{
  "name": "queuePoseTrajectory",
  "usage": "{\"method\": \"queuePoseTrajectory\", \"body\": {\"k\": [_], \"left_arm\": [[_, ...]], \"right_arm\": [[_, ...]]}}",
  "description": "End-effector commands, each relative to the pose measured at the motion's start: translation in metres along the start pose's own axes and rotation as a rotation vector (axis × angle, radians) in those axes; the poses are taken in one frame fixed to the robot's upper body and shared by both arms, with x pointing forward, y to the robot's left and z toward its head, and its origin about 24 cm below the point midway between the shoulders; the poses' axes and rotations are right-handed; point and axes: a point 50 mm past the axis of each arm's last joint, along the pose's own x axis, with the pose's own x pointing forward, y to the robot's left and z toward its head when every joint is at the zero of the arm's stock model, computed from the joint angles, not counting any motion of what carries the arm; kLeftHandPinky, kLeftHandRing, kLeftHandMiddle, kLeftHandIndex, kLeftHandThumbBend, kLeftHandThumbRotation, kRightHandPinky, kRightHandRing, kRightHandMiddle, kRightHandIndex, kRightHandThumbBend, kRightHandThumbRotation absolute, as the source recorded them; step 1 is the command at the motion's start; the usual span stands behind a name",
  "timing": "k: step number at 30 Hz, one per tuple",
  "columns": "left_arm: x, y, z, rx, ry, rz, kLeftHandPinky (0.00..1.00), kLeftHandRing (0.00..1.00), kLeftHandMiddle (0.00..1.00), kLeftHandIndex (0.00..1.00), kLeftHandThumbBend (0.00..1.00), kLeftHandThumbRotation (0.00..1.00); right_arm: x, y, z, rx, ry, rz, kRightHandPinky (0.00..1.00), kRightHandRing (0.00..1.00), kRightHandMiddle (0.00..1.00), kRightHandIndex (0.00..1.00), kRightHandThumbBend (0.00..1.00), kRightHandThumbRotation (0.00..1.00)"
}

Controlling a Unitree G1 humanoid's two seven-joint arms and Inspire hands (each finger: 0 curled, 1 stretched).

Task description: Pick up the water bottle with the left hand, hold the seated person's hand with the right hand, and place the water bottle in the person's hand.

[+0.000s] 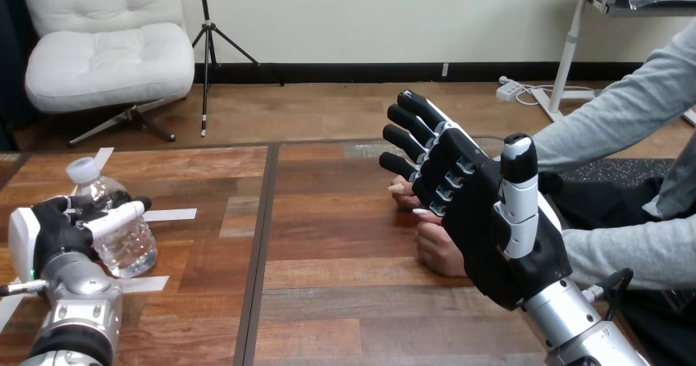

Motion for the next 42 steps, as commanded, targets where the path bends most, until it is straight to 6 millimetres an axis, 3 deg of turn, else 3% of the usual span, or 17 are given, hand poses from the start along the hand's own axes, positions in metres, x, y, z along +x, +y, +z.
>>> {"method": "queuePoseTrajectory", "body": {"k": [1, 42], "left_arm": [[0.0014, -0.0018, 0.0246, -0.004, -0.094, 0.003, 0.35, 0.42, 0.48, 0.49, 0.73, 0.0], [-0.0006, 0.0024, 0.0211, -0.046, -0.167, 0.014, 0.34, 0.4, 0.47, 0.48, 0.74, 0.0]], "right_arm": [[0.0049, 0.0006, 0.0172, -0.026, -0.075, 0.017, 0.93, 0.97, 0.96, 0.94, 0.91, 1.0], [0.0065, -0.0002, 0.0147, -0.027, -0.065, 0.014, 0.92, 0.96, 0.96, 0.94, 0.9, 1.0]]}}
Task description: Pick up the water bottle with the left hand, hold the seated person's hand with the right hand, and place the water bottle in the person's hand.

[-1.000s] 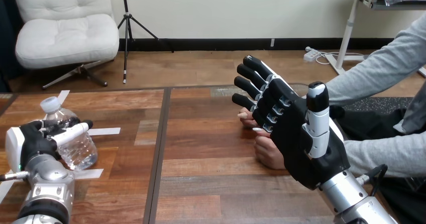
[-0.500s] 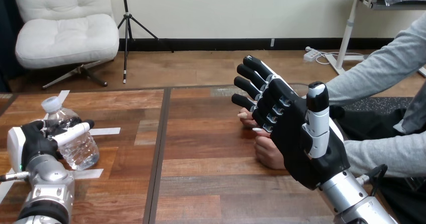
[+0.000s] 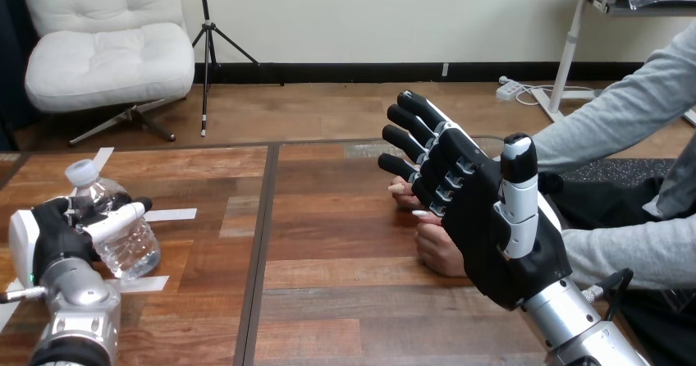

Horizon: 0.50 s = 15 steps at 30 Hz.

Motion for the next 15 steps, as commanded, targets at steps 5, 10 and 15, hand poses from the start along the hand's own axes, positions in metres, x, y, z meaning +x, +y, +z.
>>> {"method": "queuePoseTrajectory", "body": {"k": [5, 10, 15], "left_arm": [[0.0011, 0.0019, 0.0283, -0.024, -0.163, 0.031, 0.34, 0.39, 0.46, 0.48, 0.75, 0.0], [0.0001, 0.0034, 0.03, -0.002, -0.205, 0.035, 0.35, 0.39, 0.45, 0.48, 0.76, 0.0], [-0.0019, 0.0048, 0.0338, 0.009, -0.258, 0.045, 0.37, 0.4, 0.45, 0.48, 0.77, 0.0]], "right_arm": [[0.0066, -0.0004, 0.0144, -0.026, -0.063, 0.014, 0.92, 0.96, 0.96, 0.94, 0.9, 1.0], [0.0068, -0.0007, 0.0141, -0.028, -0.062, 0.013, 0.92, 0.96, 0.96, 0.94, 0.9, 1.0], [0.007, -0.0013, 0.0135, -0.028, -0.056, 0.009, 0.92, 0.96, 0.96, 0.94, 0.9, 1.0]]}}
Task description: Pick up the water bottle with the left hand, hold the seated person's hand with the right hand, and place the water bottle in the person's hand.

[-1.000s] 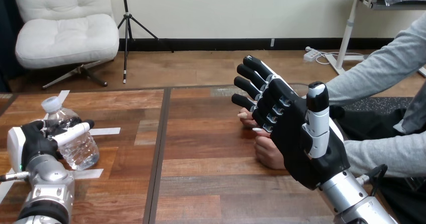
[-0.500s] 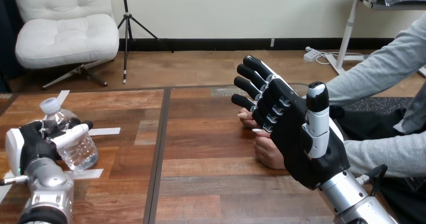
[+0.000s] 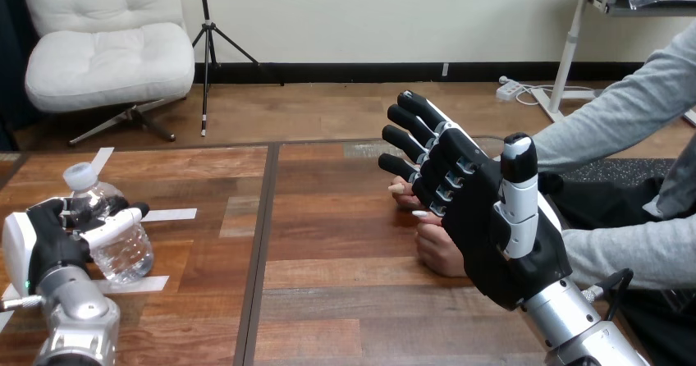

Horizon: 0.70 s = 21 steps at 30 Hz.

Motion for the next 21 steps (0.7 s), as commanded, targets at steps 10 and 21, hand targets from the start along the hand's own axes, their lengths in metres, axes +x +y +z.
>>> {"method": "queuePoseTrajectory", "body": {"k": [10, 21], "left_arm": [[-0.001, 0.006, 0.048, -0.037, -0.299, 0.017, 0.34, 0.38, 0.44, 0.46, 0.78, 0.0], [-0.013, 0.008, 0.058, -0.078, -0.374, -0.014, 0.31, 0.37, 0.44, 0.45, 0.79, 0.0]], "right_arm": [[0.007, -0.003, 0.012, -0.034, -0.042, 0.009, 0.92, 0.96, 0.96, 0.94, 0.9, 1.0], [0.009, -0.005, 0.011, -0.034, -0.034, 0.006, 0.92, 0.96, 0.95, 0.93, 0.89, 1.0]]}}
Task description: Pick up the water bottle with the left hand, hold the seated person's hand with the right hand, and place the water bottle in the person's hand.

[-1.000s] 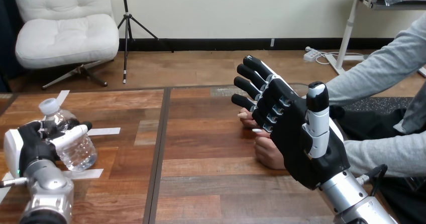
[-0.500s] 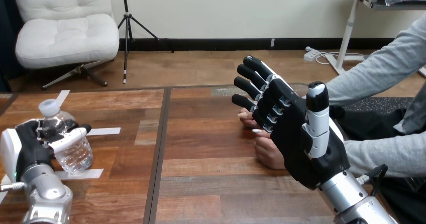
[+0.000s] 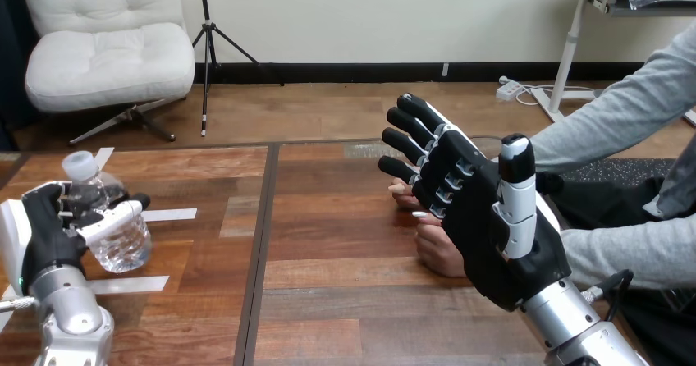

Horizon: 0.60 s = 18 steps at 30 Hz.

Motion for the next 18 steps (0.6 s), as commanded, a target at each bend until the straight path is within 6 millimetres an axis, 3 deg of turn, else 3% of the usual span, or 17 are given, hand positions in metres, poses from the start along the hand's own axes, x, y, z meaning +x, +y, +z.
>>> {"method": "queuePoseTrajectory", "body": {"k": [1, 18], "left_arm": [[0.002, 0.0, 0.055, -0.071, -0.233, -0.008, 0.31, 0.37, 0.44, 0.45, 0.79, 0.0], [-0.025, 0.004, 0.071, -0.136, -0.328, -0.077, 0.31, 0.37, 0.43, 0.45, 0.78, 0.0]], "right_arm": [[0.009, -0.004, 0.013, -0.034, -0.046, 0.011, 0.92, 0.96, 0.95, 0.93, 0.89, 1.0], [0.01, -0.008, 0.01, -0.053, -0.025, 0.002, 0.96, 0.97, 0.96, 0.93, 0.88, 1.0]]}}
